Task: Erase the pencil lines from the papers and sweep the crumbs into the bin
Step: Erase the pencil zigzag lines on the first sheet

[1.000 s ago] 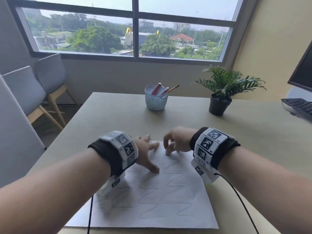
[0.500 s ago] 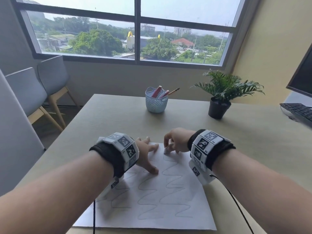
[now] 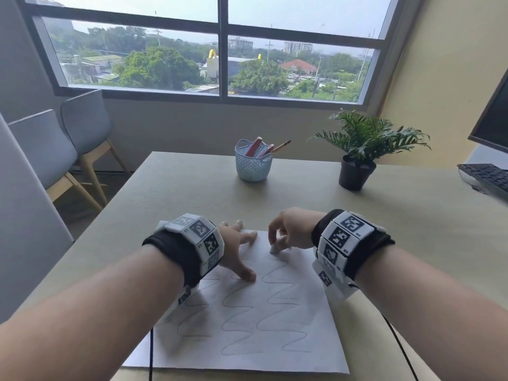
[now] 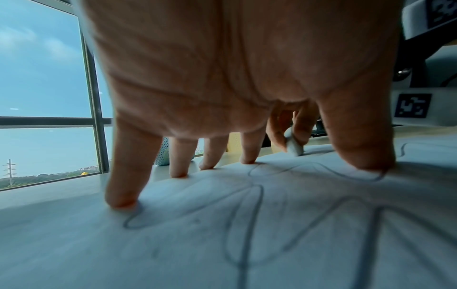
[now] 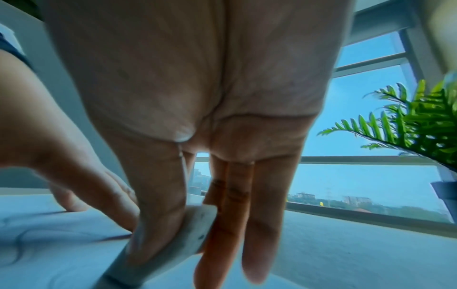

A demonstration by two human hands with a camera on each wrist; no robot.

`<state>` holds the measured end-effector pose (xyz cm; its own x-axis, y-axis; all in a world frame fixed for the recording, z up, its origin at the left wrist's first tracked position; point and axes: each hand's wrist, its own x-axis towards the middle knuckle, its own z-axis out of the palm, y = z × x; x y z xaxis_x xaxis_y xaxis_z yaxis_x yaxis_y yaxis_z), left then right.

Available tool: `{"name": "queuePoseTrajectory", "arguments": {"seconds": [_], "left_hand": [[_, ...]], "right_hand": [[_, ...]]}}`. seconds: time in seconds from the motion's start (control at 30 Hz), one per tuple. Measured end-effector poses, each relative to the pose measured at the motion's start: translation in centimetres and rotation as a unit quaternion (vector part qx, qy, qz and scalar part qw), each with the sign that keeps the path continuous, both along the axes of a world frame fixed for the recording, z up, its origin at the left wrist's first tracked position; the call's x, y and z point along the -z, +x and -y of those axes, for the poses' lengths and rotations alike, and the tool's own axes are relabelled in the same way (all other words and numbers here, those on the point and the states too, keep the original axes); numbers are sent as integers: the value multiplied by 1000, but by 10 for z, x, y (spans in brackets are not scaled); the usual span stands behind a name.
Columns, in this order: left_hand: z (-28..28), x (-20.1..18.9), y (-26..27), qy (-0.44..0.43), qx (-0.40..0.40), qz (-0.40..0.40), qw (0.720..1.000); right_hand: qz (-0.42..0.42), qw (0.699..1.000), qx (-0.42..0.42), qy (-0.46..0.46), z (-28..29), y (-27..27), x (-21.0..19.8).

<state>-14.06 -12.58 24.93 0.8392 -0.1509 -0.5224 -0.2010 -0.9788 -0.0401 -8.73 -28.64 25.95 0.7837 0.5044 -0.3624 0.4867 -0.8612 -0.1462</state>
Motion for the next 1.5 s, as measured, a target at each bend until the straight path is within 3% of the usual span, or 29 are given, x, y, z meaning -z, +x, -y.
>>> {"name": "queuePoseTrajectory", "arguments": {"seconds": [0.83,1.5], "left_hand": [[3,0,2,11,-7,-24,1000],[2,1,2,10,0,-15,1000]], "right_hand": [[-16,1000,-12,-17,13,2,-5],[-7,1000,28,10,23,13,-3]]}}
